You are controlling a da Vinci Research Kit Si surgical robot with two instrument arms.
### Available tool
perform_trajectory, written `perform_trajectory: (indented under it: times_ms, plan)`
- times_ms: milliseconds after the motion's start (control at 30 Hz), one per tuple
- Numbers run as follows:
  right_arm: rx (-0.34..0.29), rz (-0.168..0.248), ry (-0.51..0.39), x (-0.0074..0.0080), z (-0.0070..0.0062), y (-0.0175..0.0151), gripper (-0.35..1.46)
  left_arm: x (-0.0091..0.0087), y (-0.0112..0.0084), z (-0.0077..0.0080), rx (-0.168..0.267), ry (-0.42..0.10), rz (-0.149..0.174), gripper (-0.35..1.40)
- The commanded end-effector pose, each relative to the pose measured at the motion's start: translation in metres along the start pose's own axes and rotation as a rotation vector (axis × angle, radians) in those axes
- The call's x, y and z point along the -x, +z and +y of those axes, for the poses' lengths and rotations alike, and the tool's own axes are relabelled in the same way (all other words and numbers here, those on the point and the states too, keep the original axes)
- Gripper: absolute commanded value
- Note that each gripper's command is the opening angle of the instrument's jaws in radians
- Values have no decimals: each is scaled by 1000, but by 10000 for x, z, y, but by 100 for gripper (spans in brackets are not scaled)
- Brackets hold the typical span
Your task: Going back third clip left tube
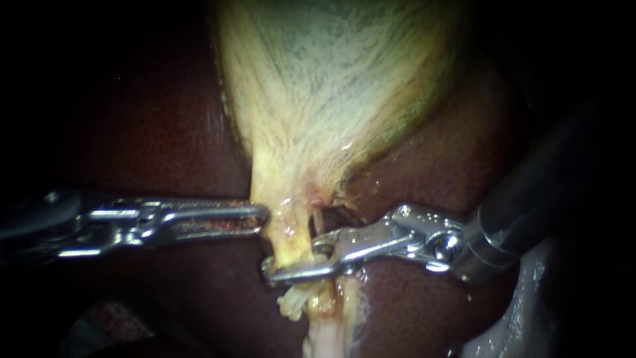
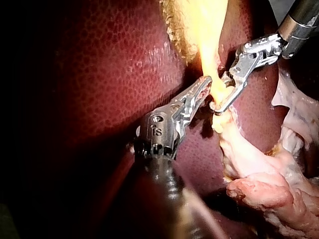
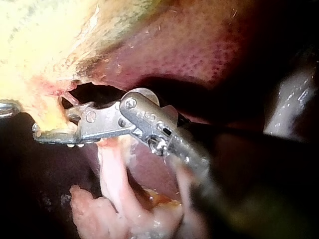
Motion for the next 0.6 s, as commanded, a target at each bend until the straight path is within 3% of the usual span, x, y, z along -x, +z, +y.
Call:
perform_trajectory:
  times_ms: [33,167,267,367,600]
  plan:
    - [0,1,2,0,-1,1,-35,0,-1,0,-1,0,0,-35]
    - [0,0,2,-1,-3,1,-35,0,-1,-1,0,0,0,-35]
    - [4,2,-32,-3,-3,5,18,0,-1,-1,0,0,0,-35]
    - [18,6,-137,-6,-1,9,47,0,-2,-1,0,0,0,-35]
    - [93,26,-247,-10,5,11,59,0,-2,-2,0,0,0,-35]
